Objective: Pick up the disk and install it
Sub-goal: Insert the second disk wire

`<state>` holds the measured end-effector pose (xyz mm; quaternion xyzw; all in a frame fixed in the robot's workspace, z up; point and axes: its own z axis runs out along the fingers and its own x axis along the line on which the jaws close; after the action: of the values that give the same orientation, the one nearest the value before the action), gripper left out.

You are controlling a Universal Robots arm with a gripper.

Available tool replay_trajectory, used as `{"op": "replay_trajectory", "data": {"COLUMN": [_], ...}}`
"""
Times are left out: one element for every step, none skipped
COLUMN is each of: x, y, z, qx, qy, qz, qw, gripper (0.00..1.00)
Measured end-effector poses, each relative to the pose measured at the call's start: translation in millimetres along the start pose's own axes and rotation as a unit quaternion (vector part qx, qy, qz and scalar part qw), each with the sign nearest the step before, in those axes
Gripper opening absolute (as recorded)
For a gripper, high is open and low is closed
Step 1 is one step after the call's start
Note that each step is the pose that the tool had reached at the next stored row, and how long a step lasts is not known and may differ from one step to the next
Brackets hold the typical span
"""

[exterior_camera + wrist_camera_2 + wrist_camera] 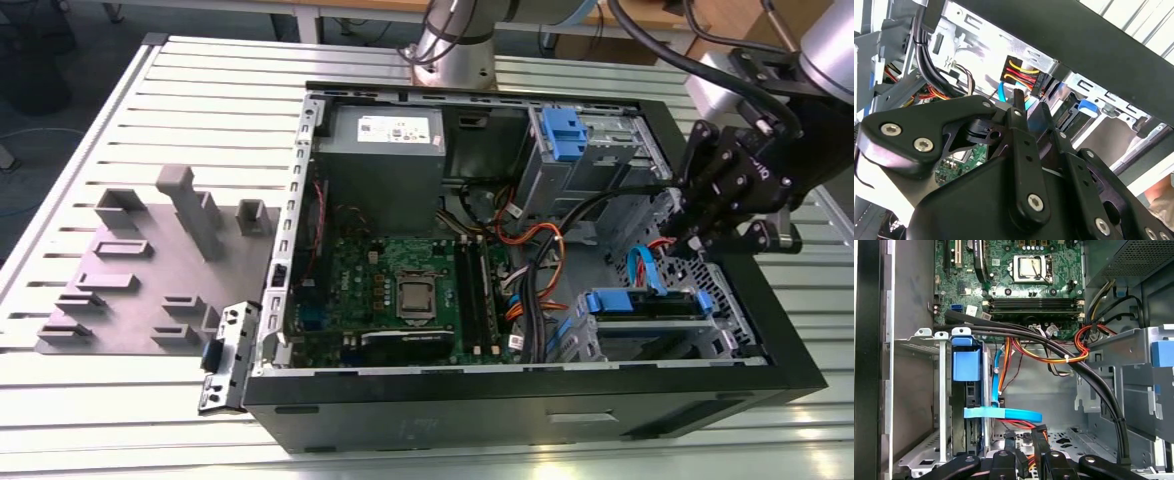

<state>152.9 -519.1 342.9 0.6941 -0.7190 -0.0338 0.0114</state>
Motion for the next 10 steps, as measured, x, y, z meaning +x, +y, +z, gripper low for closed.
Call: {"op": "replay_trajectory", "data": {"x": [-0.1, -0.1, -0.1, -0.1, -0.1, -0.1, -0.1, -0.2, -0.3, -0.3], "y": [-0.6, -1.1, -1.7, -2.4, -3.1, -4.0, -5.1, -6.4, -7.6, -8.8], "z": [0.1, 0.1, 0.2, 0.2, 0.2, 0.2, 0.3, 0.5, 0.9, 1.3], "qx": [-0.0001, -0.0001, -0.0002, -0.0003, -0.0004, -0.0005, -0.0007, -0.0013, -0.0023, -0.0037], "qy": [0.0000, 0.0000, 0.0001, 0.0004, 0.0007, 0.0010, 0.0012, 0.0015, 0.0018, 0.0021], "qz": [0.000, 0.000, 0.000, 0.000, 0.000, 0.000, 0.000, 0.000, 0.000, 0.000], "qw": [1.00000, 1.00000, 1.00000, 1.00000, 1.00000, 1.00000, 1.00000, 1.00000, 1.00000, 0.99999], "gripper": [0.29, 0.29, 0.29, 0.29, 0.29, 0.29, 0.29, 0.29, 0.29, 0.29]}}
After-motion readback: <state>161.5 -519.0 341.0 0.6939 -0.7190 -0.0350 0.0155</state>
